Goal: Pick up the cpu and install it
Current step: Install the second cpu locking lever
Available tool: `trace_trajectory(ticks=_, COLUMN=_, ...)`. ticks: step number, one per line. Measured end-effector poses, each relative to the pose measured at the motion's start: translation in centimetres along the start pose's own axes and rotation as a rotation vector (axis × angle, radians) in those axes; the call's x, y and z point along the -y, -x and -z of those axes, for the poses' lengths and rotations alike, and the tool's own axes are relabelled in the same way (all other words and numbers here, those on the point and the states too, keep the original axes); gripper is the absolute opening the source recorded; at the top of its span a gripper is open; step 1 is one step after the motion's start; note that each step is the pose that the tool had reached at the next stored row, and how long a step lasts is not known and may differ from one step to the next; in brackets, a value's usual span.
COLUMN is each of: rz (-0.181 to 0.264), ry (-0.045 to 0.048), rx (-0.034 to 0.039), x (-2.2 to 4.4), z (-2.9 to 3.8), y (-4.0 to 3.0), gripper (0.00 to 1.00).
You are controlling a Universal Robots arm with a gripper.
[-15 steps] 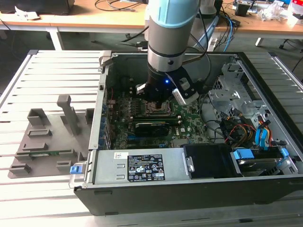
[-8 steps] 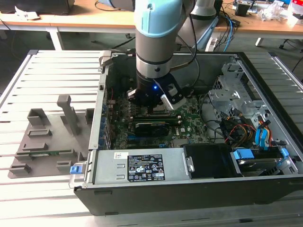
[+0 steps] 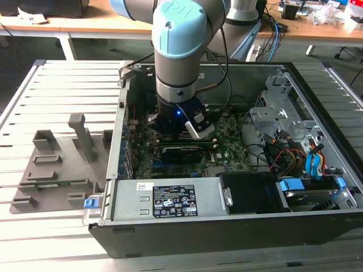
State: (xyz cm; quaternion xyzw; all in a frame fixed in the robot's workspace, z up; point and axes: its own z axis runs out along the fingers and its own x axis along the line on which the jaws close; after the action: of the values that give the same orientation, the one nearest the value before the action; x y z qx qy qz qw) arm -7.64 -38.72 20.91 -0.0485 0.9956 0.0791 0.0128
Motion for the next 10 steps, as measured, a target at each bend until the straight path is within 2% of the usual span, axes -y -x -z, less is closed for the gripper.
trace_trajectory(ticks=2, rz=0.0, ry=0.0015, rx=0.0, x=-0.24, z=-0.37, y=-0.19, gripper=0.11)
trace_trajectory(ticks=6, rz=0.001, ry=0.0025, rx=0.0001, x=-1.17, z=-1.15, y=-0.17, gripper=0.11)
trace_trajectory(ticks=9, rz=0.001, ry=0.0023, rx=-0.0004, x=-1.18, z=-1.39, y=-0.2, gripper=0.11)
trace_trajectory(ticks=10, rz=0.002, ry=0.0038, rx=0.0021, x=-0.92, z=-1.38, y=-0.34, gripper=0.11)
